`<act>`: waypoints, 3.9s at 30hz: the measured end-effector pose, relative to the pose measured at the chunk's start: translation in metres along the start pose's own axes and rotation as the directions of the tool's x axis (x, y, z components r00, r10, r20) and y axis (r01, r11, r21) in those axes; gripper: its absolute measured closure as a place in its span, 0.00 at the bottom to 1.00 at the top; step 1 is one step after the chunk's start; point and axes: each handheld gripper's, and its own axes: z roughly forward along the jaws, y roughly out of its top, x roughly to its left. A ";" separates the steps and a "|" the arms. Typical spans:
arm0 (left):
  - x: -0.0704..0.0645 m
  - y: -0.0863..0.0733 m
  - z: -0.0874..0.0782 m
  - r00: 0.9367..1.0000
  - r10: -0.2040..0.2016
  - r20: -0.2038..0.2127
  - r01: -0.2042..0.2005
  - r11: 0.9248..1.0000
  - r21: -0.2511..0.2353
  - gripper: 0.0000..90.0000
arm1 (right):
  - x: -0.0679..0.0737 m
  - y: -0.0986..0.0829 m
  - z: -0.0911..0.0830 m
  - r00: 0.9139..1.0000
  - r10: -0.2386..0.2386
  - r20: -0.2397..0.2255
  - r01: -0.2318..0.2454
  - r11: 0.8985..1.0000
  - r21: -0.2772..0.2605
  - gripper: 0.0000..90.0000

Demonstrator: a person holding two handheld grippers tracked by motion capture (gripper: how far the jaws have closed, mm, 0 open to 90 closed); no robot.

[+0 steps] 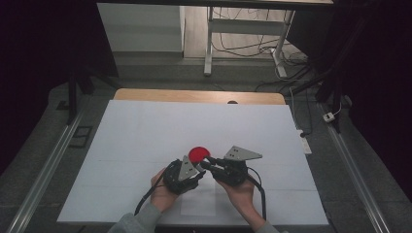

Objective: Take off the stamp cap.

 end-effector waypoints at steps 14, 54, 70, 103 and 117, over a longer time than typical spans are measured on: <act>-0.001 -0.001 0.001 1.000 0.020 -0.013 -0.020 1.000 0.005 0.70 | 0.000 -0.001 0.000 1.000 0.009 0.000 -0.009 1.000 -0.004 0.84; -0.003 -0.005 0.002 0.997 0.070 -0.015 -0.070 0.997 0.016 0.73 | 0.004 -0.001 0.002 0.999 -0.031 0.019 0.031 0.999 0.025 0.84; 0.000 -0.007 0.001 0.999 0.053 -0.007 -0.053 0.999 -0.004 0.73 | 0.003 -0.002 0.000 1.000 -0.015 0.019 0.014 1.000 0.011 0.84; 0.022 -0.022 -0.021 1.000 0.004 0.000 -0.004 1.000 0.004 0.73 | -0.010 0.004 -0.015 0.999 0.005 0.053 -0.003 0.999 -0.034 0.84; 0.038 -0.033 -0.045 0.999 -0.034 0.021 0.035 0.999 -0.019 0.73 | -0.012 0.003 -0.017 0.998 0.004 0.069 -0.001 0.999 -0.039 0.84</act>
